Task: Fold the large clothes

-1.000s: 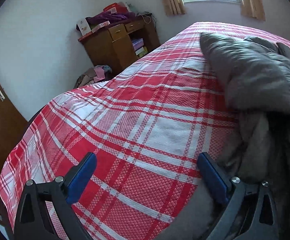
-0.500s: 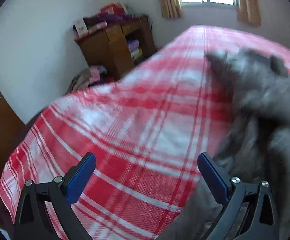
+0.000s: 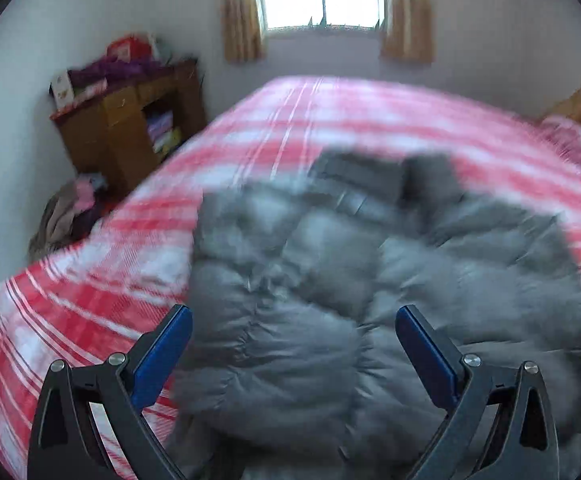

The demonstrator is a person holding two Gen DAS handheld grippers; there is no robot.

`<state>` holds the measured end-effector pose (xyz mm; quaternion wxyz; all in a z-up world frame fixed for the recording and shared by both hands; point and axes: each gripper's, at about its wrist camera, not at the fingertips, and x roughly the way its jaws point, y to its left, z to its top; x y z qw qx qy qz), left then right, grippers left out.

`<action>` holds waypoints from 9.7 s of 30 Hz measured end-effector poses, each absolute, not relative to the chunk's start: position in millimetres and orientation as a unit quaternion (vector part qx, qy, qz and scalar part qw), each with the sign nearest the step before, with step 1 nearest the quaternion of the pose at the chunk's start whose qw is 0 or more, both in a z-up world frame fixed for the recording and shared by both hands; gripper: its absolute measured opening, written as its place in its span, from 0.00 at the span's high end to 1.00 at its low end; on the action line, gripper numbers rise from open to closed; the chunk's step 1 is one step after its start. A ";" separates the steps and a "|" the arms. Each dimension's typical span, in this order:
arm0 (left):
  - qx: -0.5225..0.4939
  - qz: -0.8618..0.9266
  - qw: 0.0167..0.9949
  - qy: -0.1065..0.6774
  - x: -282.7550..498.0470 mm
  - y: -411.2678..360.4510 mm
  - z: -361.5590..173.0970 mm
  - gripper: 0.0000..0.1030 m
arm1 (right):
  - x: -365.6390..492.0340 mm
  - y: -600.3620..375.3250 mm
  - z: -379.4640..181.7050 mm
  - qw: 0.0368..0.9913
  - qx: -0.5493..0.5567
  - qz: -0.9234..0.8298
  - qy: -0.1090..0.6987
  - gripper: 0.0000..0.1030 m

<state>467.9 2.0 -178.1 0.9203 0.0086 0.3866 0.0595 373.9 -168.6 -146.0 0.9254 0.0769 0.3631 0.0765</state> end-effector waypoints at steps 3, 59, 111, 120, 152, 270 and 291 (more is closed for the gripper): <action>-0.002 0.083 0.903 0.421 485.3 19.3 -214.3 0.01 | 387.7 -159.3 -162.4 0.924 0.065 0.073 0.371 0.35; -0.075 0.109 0.889 0.439 552.2 61.9 -231.7 0.01 | 471.6 -95.4 -213.8 0.906 0.016 0.078 0.415 0.37; -0.008 0.051 0.902 0.428 561.8 53.7 -147.6 0.01 | 477.0 -170.7 -161.6 0.899 0.031 0.068 0.431 0.03; -0.106 0.038 0.884 0.453 673.5 56.3 -139.0 0.01 | 599.0 -162.5 -129.8 0.888 0.078 0.043 0.451 0.01; -0.026 -0.094 0.900 0.425 597.7 26.0 -167.5 0.93 | 576.9 -164.5 -135.3 0.876 -0.017 0.127 0.466 0.94; -0.023 -0.011 0.915 0.403 630.2 -28.2 -223.6 0.26 | 574.8 -137.8 -215.7 0.895 0.012 0.104 0.435 0.73; 0.034 -0.020 0.920 0.390 601.3 -25.0 -182.2 0.24 | 573.4 -145.4 -206.6 0.889 0.015 0.106 0.446 0.63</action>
